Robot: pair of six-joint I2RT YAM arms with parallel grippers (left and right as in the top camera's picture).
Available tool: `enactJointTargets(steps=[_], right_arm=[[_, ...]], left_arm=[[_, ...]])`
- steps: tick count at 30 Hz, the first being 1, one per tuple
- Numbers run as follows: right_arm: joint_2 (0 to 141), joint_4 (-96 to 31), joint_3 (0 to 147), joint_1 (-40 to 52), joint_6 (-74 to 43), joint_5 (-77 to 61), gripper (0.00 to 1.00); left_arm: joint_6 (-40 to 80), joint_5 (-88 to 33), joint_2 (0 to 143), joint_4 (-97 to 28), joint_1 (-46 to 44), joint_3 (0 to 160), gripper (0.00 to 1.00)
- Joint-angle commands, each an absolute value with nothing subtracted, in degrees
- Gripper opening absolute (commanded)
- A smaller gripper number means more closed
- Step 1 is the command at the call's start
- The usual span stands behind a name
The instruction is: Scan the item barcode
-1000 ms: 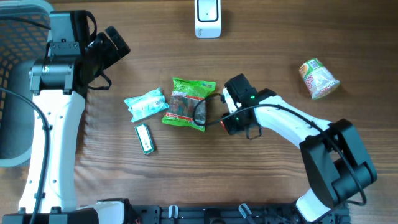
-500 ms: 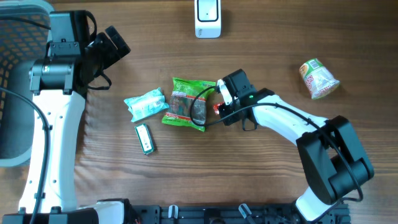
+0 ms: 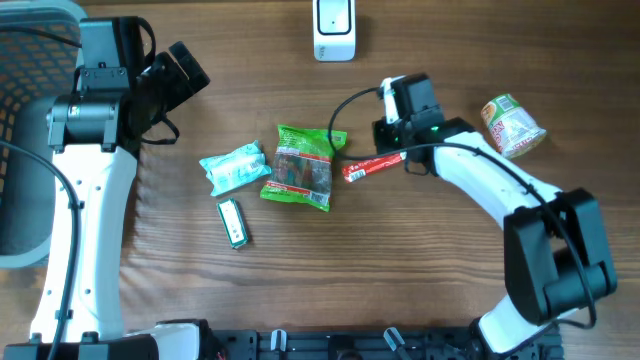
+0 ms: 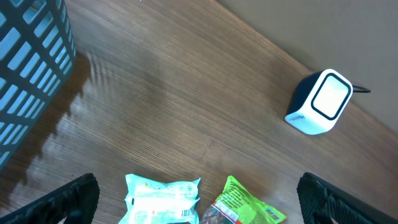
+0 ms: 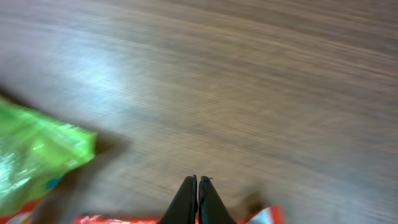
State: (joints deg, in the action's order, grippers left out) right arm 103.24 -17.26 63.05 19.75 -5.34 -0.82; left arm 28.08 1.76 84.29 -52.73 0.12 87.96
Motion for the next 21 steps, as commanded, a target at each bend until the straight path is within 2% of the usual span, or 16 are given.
enactJointTargets(steps=[1, 18, 19, 21], right_arm=[[108.0, -17.5, 63.3, 18.0, -6.4, 0.5, 0.04], [106.0, -45.9, 64.0, 16.0, -3.2, -2.3, 0.05], [105.2, -47.9, 64.8, 16.0, -0.1, -5.8, 0.06], [103.9, -50.6, 66.5, 16.0, 2.0, -9.0, 0.17]], left_arm=[[27.0, 1.5, 83.3, -52.6, 0.4, 88.8, 1.00], [27.0, 1.5, 83.3, -52.6, 0.4, 88.8, 1.00], [27.0, 1.5, 83.3, -52.6, 0.4, 88.8, 1.00], [27.0, 1.5, 83.3, -52.6, 0.4, 88.8, 1.00]])
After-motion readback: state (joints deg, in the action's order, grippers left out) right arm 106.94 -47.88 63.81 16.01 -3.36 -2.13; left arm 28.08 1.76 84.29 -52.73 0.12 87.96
